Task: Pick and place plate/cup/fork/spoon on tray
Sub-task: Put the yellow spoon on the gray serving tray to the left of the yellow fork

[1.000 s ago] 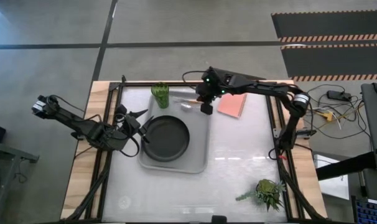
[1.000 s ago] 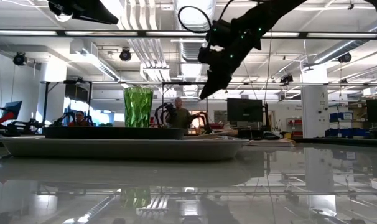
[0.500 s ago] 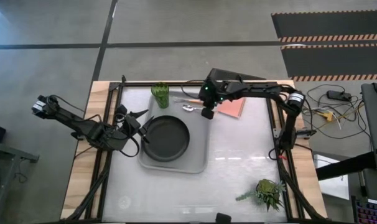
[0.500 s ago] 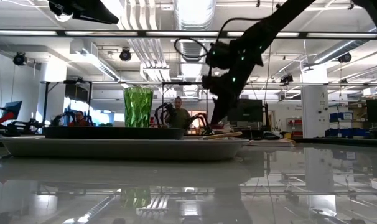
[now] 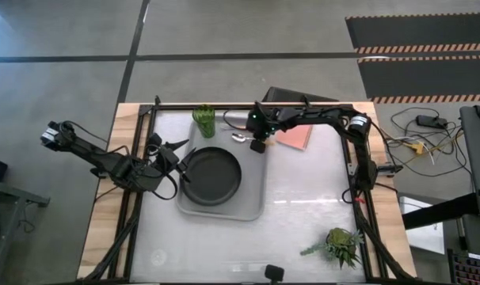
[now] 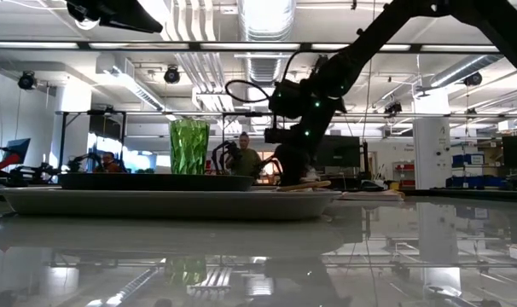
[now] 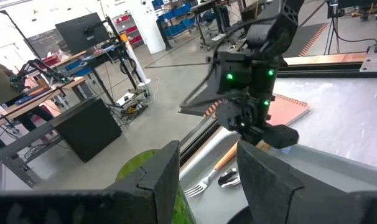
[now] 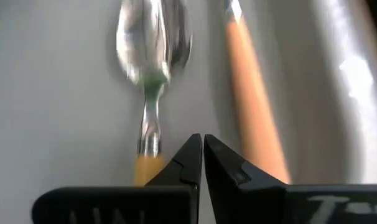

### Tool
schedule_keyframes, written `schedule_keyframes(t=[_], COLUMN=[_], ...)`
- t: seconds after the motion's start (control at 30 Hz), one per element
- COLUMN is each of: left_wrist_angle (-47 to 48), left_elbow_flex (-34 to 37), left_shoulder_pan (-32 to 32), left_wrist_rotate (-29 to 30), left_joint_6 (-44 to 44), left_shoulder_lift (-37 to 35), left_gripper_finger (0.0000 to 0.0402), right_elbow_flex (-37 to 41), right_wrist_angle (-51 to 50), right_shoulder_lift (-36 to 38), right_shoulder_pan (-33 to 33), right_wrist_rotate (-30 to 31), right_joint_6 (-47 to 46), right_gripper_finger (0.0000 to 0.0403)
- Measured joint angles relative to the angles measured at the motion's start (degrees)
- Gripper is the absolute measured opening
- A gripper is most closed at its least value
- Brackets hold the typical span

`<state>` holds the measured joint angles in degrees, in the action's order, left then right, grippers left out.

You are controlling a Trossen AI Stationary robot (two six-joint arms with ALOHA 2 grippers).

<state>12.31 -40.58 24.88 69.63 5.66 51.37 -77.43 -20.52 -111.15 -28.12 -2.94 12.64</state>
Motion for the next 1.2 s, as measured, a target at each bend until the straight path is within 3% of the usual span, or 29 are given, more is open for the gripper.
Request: schedule_keyframes(t=[0.3, 0.57, 1.2], left_wrist_angle=[0.18, 0.18, 0.12], left_elbow_flex=[0.0, 0.0, 0.0], left_shoulder_pan=[0.0, 0.0, -0.01], left_wrist_rotate=[0.0, 0.0, 0.02], left_joint_6=[-0.01, -0.04, -0.06], left_shoulder_lift=[0.0, 0.01, 0.0], left_gripper_finger=[0.0142, 0.0142, 0.0142], right_elbow_flex=[-3.06, -2.97, -5.0], right_wrist_angle=[5.67, 10.69, 14.45], right_shoulder_lift=[0.45, -4.04, -7.66], right_shoulder_pan=[0.96, 2.28, 2.38], right_wrist_rotate=[-3.62, -3.61, -6.61], right_joint_6=[-0.08, -0.88, -1.61], right_gripper_finger=[0.0008, 0.0008, 0.0008])
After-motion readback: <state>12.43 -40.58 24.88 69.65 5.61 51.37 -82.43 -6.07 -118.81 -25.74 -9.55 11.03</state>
